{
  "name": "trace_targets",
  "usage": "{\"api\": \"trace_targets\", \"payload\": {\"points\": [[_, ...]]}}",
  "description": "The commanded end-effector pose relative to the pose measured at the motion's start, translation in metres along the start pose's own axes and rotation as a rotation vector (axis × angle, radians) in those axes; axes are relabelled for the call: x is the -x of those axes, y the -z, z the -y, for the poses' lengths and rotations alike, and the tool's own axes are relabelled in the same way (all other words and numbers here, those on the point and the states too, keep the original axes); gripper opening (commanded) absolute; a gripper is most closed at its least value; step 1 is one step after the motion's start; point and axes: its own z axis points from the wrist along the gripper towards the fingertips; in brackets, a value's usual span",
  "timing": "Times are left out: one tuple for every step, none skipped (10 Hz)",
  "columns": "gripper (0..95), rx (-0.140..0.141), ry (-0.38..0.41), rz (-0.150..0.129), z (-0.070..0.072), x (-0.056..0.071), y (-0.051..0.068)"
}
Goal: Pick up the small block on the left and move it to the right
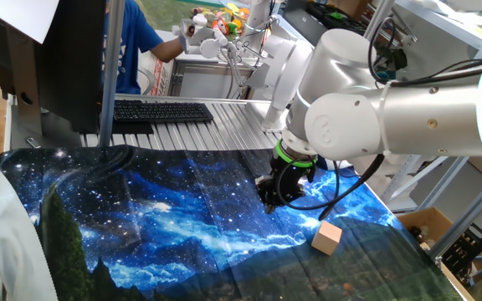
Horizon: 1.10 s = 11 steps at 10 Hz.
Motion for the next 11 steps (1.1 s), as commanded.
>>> {"api": "trace_targets", "payload": {"points": [[0.0,-0.004,-0.113,-0.005,-0.001,0.002,0.0],[0.0,-0.009,-0.184,-0.002,0.005,0.007,0.002],[0.0,-0.023,-0.216,-0.012,0.023,0.011,0.003],[0.0,-0.024,-0.224,-0.009,0.068,0.022,-0.003],[0.0,-0.029,-0.235,-0.002,0.091,0.029,-0.01],[0.0,-0.051,-0.259,0.012,0.088,0.044,-0.002],[0.0,-0.059,-0.238,0.014,0.1,0.06,0.004],[0.0,-0.059,-0.238,0.014,0.1,0.06,0.004],[0.0,-0.053,-0.186,-0.001,0.12,0.091,0.012],[0.0,-0.05,-0.177,-0.002,0.133,0.109,0.009],[0.0,-0.036,-0.176,-0.008,0.139,0.117,0.004]]}}
